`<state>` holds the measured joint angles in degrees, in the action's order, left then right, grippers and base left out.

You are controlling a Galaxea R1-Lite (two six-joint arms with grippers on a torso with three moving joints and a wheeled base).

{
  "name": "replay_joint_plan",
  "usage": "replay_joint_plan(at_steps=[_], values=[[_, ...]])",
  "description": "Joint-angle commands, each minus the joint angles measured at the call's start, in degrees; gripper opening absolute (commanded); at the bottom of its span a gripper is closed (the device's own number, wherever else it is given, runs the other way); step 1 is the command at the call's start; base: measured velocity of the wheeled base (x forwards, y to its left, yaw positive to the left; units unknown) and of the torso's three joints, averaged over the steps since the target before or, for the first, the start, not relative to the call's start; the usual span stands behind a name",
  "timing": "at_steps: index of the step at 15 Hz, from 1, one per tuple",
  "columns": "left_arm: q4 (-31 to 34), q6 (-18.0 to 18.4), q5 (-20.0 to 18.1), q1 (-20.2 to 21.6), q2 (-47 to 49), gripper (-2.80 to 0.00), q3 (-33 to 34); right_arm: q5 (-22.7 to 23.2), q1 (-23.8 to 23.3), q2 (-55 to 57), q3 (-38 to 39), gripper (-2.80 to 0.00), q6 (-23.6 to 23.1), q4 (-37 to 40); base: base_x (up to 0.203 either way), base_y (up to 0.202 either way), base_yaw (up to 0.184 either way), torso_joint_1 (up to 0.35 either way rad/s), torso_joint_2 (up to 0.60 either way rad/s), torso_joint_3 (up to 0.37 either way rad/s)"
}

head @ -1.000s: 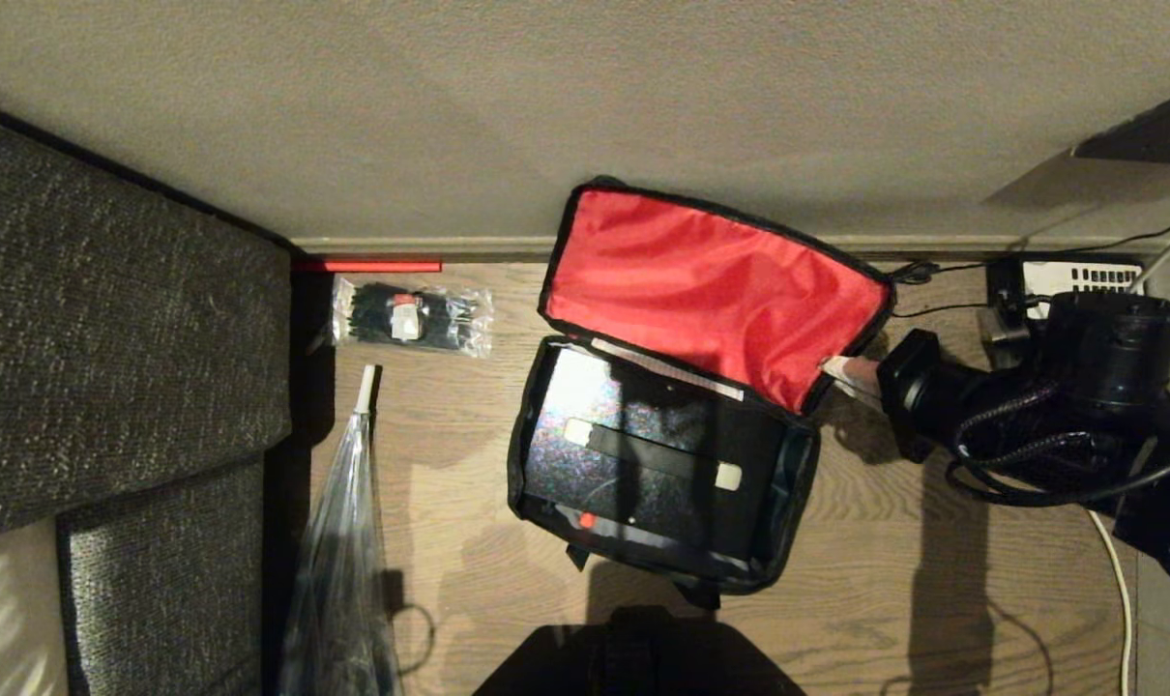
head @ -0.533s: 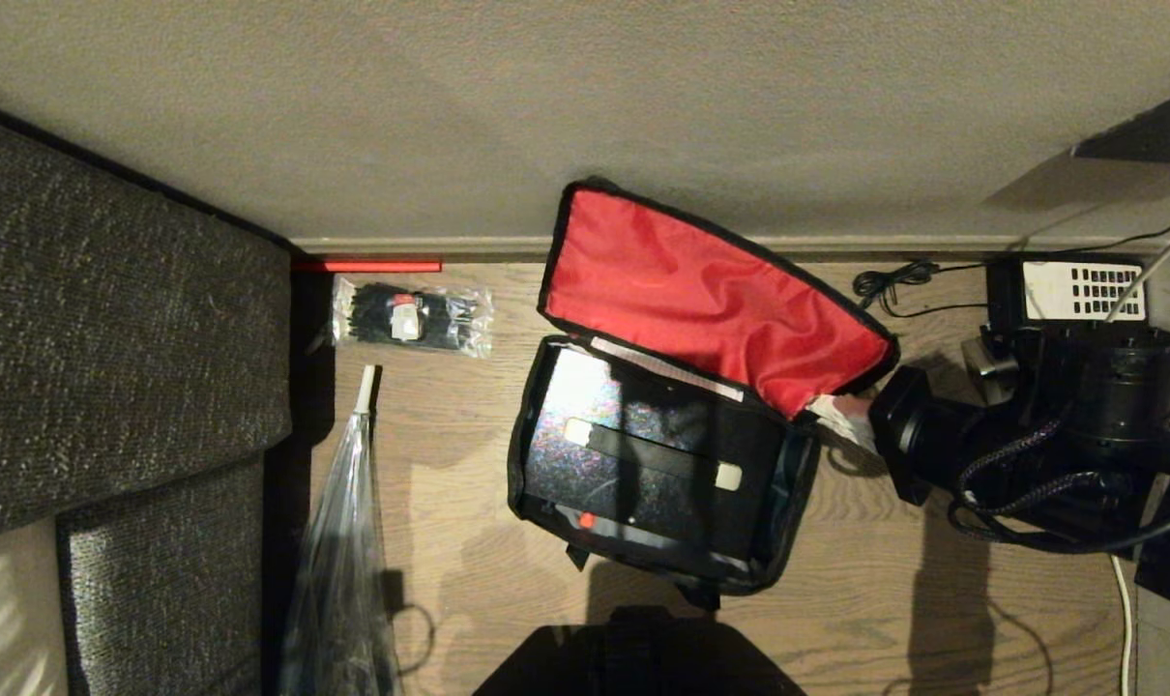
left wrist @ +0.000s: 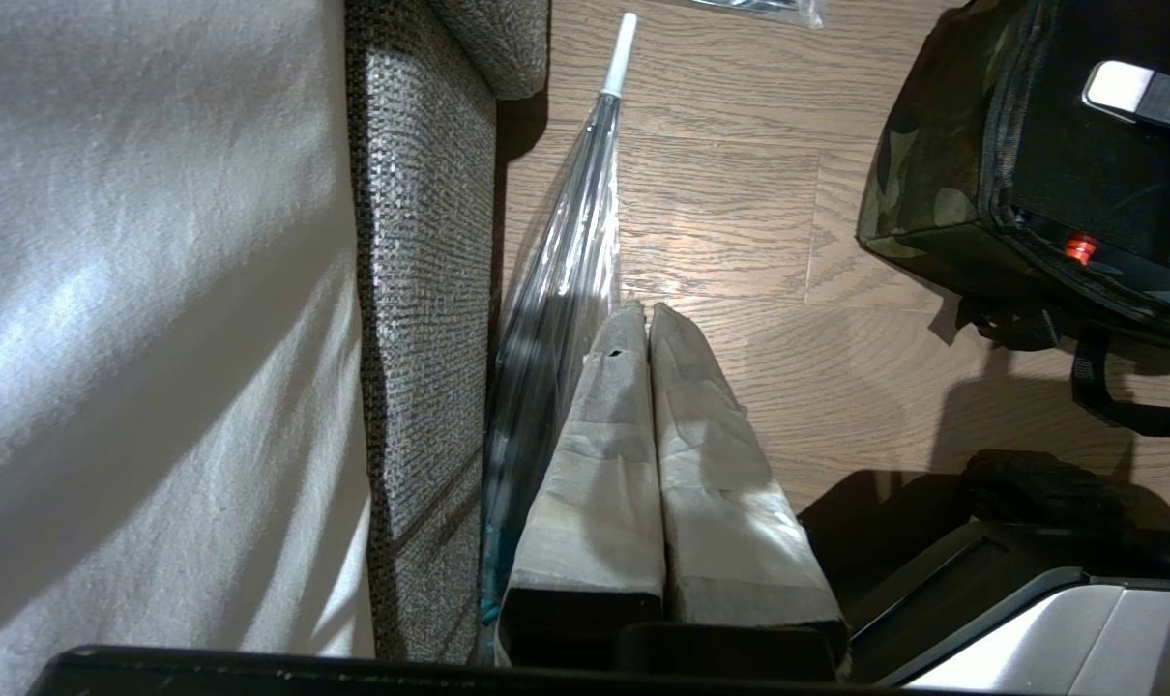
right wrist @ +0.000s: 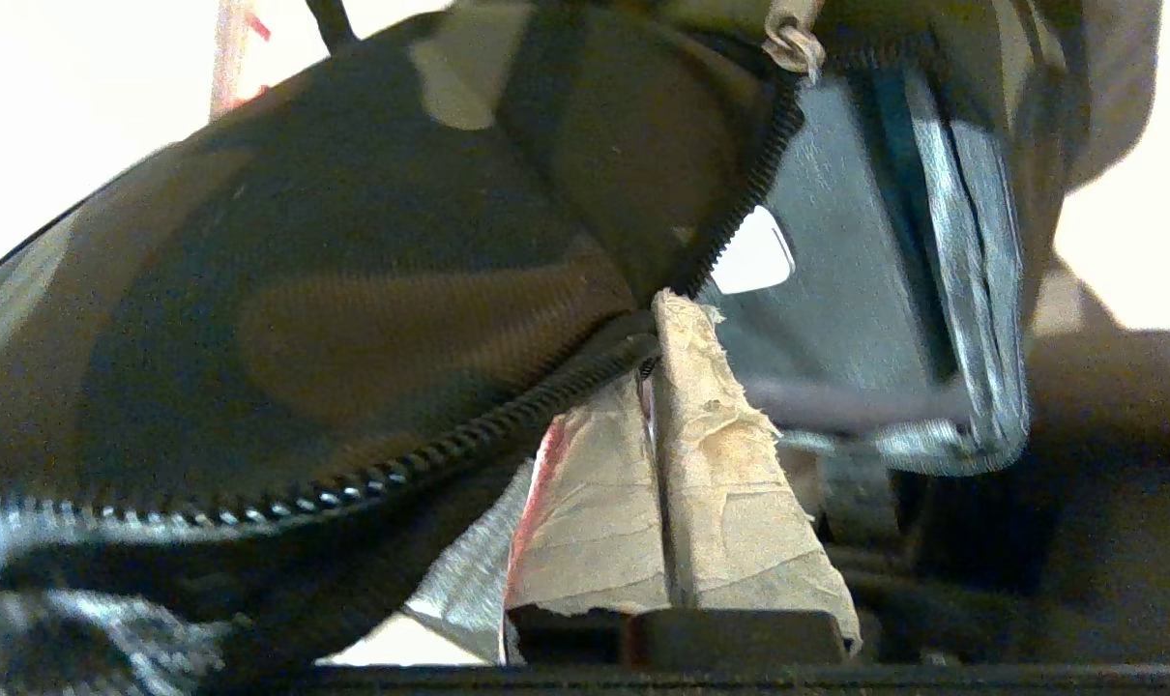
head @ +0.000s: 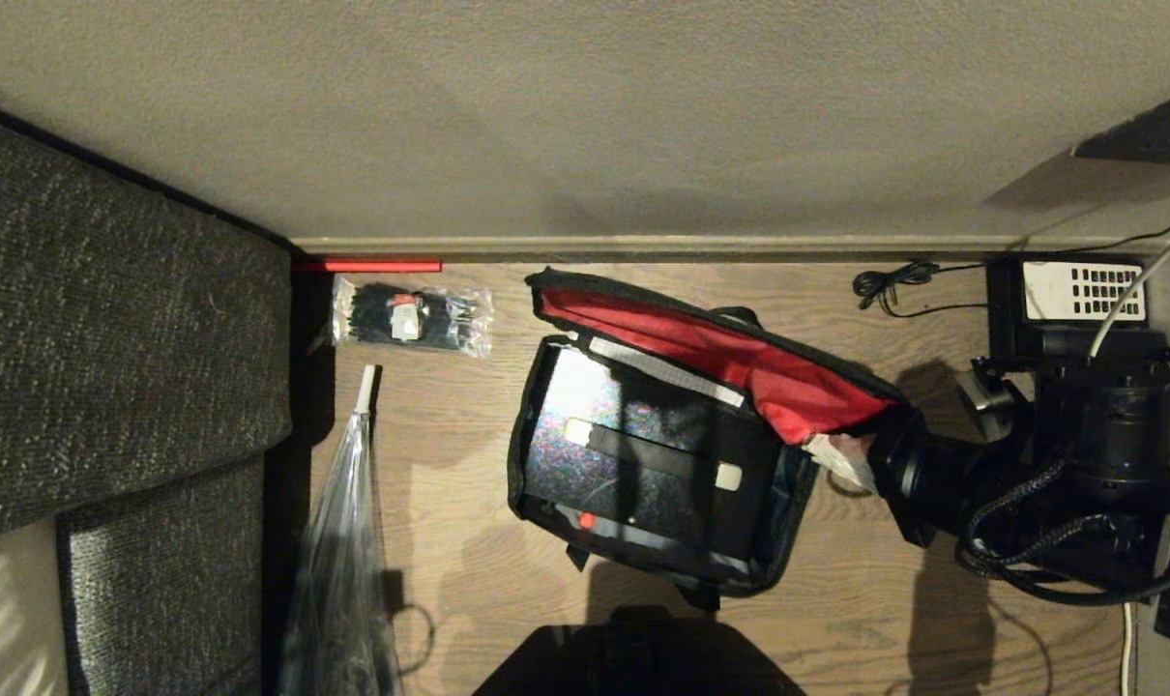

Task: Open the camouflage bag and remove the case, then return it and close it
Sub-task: Close the top of the storage box

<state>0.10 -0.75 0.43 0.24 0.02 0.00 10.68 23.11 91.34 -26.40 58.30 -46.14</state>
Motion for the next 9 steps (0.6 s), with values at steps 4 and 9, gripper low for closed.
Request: replay_joint_plan(at_steps=[4,9], values=[[-0.01,-0.04,0.01,0.04,-0.11,-2.8,0.11,-0.09,2.13,-0.38,3.17,-2.8,0.15,0.88,0.0,0.0,0.0,0.0,0.0,0.0],[-0.01,-0.04,0.01,0.02,-0.11,-2.8,0.18,-0.22,3.44,-0.11,3.37,-2.8,-0.02,2.41,0.0,0.0,0.0,0.0,0.0,0.0]])
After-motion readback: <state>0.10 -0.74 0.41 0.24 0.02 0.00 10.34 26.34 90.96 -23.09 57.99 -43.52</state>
